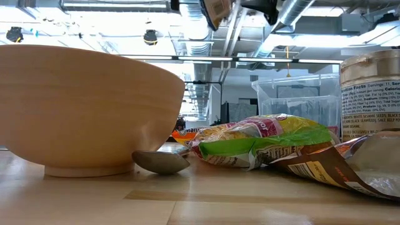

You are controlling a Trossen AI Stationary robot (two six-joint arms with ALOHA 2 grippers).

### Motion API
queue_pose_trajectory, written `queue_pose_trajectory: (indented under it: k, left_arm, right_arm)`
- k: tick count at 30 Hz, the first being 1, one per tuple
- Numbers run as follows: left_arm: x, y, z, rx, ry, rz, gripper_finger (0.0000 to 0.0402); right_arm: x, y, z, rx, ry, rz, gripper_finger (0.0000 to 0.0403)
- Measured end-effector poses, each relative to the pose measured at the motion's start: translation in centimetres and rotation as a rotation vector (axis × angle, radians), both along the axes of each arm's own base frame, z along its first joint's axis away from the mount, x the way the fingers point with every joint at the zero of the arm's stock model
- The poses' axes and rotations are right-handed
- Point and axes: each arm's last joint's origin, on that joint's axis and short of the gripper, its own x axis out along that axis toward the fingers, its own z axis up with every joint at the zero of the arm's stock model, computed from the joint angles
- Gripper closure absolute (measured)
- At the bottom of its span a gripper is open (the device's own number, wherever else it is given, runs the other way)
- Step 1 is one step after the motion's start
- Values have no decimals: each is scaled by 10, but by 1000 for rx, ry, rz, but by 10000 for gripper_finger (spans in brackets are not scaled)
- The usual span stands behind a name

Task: Pick & Place Food Item
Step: Put the blue noodle pack into the top transparent bin

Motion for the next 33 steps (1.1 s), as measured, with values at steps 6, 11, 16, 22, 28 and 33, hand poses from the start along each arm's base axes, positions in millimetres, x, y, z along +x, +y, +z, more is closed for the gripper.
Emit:
queue_pose_trajectory:
  k: [6, 11, 16, 22, 28, 33]
  left_arm:
    - [-3, 0, 11, 189, 47, 274, 401]
    - [-1, 3, 15, 316, 114, 365, 401]
    - [18, 2, 6, 404, 191, 366, 401]
    - [40, -3, -4, 432, 234, 359, 401]
    - [48, -10, -9, 456, 278, 332, 401]
    - [49, -12, -12, 461, 293, 320, 401]
  right_arm:
    - [-2, -5, 0, 105, -4, -44, 139]
    - [4, -8, 3, 167, -55, -55, 139]
    - [15, -13, 1, 234, -85, -71, 139]
    - [25, -21, -11, 286, -44, -113, 139]
    - [23, -23, -11, 289, -45, -122, 139]
    - [21, -27, -11, 289, -47, -136, 152]
